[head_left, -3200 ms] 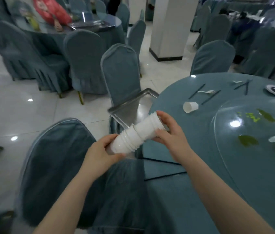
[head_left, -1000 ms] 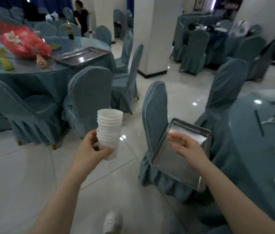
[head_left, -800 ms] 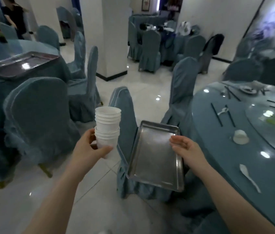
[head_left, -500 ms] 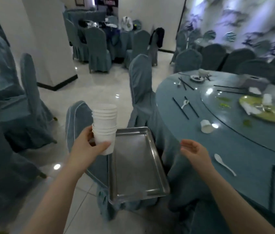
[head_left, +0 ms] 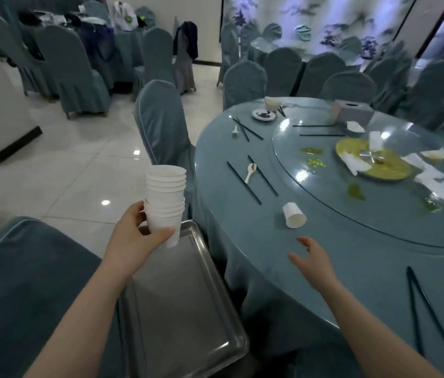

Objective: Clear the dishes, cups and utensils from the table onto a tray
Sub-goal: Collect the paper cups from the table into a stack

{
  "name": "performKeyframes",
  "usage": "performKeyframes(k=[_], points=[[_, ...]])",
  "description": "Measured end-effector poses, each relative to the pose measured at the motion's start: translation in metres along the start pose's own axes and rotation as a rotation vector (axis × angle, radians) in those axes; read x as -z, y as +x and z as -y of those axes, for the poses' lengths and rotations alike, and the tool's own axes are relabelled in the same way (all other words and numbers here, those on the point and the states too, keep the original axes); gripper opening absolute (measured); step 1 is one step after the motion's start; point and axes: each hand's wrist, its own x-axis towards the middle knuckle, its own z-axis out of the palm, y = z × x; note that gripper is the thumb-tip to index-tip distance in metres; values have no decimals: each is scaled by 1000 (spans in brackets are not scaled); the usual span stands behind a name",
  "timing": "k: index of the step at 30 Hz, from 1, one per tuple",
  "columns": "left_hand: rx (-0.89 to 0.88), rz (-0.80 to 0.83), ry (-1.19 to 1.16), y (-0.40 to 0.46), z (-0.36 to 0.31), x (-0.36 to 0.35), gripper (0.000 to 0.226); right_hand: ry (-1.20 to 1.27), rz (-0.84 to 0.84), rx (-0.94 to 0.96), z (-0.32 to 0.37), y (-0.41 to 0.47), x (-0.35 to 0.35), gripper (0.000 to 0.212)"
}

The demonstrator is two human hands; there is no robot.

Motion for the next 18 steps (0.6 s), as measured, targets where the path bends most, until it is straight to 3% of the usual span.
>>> performKeyframes(k=[9, 13, 18], points=[[103, -7, 54, 88, 13, -44, 59, -83, -124, -120, -2, 139, -27, 81], [149, -43, 83, 102, 21, -44, 58, -17, -152, -184, 3, 161, -44, 68], [202, -74, 75, 104, 29, -34, 60, 121, -16, -86, 28, 154, -72, 62]])
